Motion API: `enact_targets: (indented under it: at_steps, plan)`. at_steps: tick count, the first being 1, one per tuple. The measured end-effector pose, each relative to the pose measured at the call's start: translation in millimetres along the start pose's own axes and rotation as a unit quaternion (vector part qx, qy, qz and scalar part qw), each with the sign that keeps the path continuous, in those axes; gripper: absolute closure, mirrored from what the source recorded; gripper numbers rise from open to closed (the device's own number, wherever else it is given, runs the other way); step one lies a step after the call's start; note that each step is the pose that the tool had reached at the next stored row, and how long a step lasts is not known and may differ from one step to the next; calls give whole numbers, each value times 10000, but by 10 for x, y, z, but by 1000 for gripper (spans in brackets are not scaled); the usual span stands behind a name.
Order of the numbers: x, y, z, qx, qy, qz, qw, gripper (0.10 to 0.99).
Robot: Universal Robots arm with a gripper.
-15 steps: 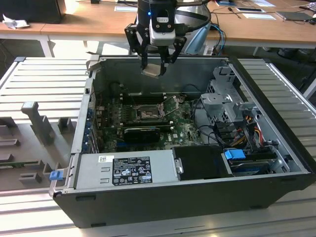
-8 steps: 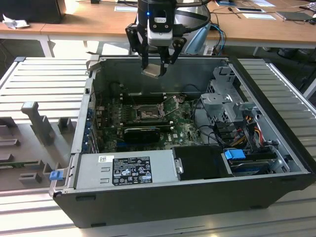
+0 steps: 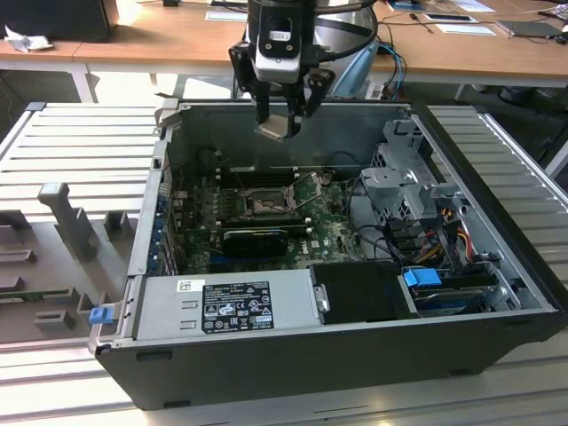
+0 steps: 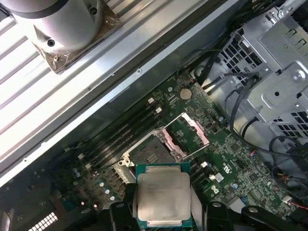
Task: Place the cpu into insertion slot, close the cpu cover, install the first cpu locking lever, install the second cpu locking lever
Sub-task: 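Place the cpu into insertion slot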
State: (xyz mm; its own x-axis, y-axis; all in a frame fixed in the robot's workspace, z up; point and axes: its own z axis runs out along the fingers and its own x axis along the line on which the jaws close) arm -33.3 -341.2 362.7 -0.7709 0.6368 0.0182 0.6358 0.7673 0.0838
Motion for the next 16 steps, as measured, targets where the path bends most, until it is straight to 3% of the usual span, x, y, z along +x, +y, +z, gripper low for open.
enact_targets:
  at_steps: [11,16]
  plan:
    - [0,-1,11,0,-11,113,9999,553]
    - [0,-1,11,-4,-29,321,9995,553]
